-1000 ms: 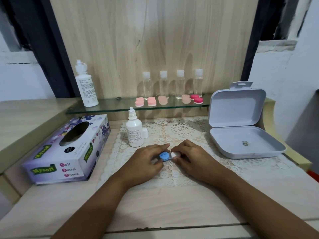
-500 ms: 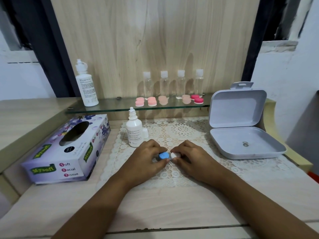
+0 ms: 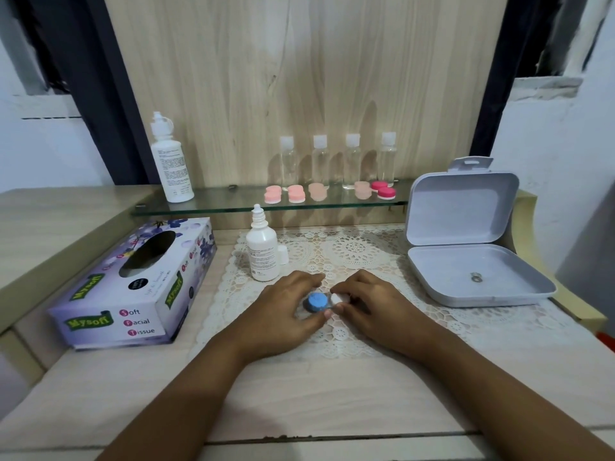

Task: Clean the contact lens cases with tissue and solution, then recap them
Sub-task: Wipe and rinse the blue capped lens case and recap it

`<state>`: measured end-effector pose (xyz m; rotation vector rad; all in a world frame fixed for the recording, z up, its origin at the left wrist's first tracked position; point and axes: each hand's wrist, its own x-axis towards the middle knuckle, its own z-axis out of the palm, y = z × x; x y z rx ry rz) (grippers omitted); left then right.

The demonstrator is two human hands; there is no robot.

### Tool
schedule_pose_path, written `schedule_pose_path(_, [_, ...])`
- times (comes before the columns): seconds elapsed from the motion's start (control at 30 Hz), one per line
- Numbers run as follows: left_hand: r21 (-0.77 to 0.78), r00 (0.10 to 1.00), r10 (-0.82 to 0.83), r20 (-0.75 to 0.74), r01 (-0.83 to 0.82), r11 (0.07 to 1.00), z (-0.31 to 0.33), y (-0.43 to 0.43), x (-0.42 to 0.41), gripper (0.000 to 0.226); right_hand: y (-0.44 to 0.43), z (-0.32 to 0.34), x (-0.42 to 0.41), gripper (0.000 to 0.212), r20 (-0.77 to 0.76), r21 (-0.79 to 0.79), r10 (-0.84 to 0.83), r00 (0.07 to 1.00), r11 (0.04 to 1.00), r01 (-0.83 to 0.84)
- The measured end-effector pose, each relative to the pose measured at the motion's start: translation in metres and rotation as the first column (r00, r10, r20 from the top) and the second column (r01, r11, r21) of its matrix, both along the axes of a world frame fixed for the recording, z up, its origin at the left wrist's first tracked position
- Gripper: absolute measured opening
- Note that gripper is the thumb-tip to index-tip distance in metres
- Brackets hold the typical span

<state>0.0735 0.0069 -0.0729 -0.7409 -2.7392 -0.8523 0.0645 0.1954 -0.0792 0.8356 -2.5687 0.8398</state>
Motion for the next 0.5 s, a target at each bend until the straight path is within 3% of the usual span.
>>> schedule_pose_path(0.1, [0.059,0.997,-0.061,0.040,0.059,0.997,0.0019,-0.0028,0.0040,0.062,0.0001,-0.0001,-0.0001,0.027,0.006,0.003,-0.004,1.000,1.000,0.004])
schedule_pose_path(0.2, [0.075,0.996,-0.094,-0.011,0.094,0.993,0.0028,-0.0025,0.0023,0.045,0.0003,0.0000,0.0001,0.026,0.014,0.000,-0.004,1.000,1.000,0.004])
schedule_pose_path(0.3, [0.068,0.997,-0.068,-0.043,0.071,0.995,0.0026,-0.0012,0.0004,0.034,0.0006,0.0000,0.0002,0.026,0.017,0.003,-0.001,1.000,1.000,0.001])
schedule_pose_path(0.5, [0.133,0.996,0.034,-0.079,-0.023,0.991,0.0034,0.0009,-0.0021,0.035,0.0004,0.0003,0.0009,0.025,0.004,0.012,0.000,1.000,1.000,0.000])
